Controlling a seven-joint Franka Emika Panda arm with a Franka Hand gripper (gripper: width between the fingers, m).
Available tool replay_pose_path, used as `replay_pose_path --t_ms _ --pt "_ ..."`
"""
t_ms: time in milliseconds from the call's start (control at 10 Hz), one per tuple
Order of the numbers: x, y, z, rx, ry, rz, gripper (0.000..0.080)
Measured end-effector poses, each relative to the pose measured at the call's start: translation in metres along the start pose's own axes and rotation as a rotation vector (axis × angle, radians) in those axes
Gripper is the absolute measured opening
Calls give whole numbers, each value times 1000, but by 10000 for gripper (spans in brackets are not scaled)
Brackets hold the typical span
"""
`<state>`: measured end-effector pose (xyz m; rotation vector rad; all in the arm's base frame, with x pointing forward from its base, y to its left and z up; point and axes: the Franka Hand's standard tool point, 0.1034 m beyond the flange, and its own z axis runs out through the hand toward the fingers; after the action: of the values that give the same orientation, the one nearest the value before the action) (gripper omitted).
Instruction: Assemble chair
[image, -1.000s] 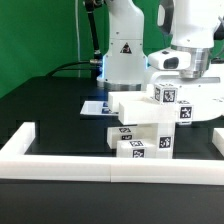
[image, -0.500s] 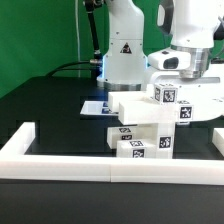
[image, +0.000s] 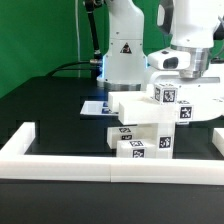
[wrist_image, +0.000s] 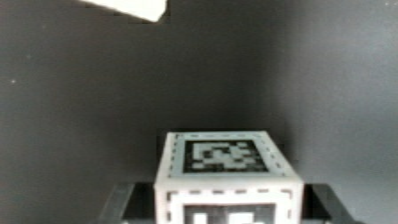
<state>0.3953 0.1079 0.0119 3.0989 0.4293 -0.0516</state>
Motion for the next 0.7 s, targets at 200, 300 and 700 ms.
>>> replay_pose_path --t_ms 200,300,700 --pt "1 14 -27 17 5 -33 281" --pt "2 23 -44 30 15 -37 281" --pt "25 62 -89 50 29 -67 281"
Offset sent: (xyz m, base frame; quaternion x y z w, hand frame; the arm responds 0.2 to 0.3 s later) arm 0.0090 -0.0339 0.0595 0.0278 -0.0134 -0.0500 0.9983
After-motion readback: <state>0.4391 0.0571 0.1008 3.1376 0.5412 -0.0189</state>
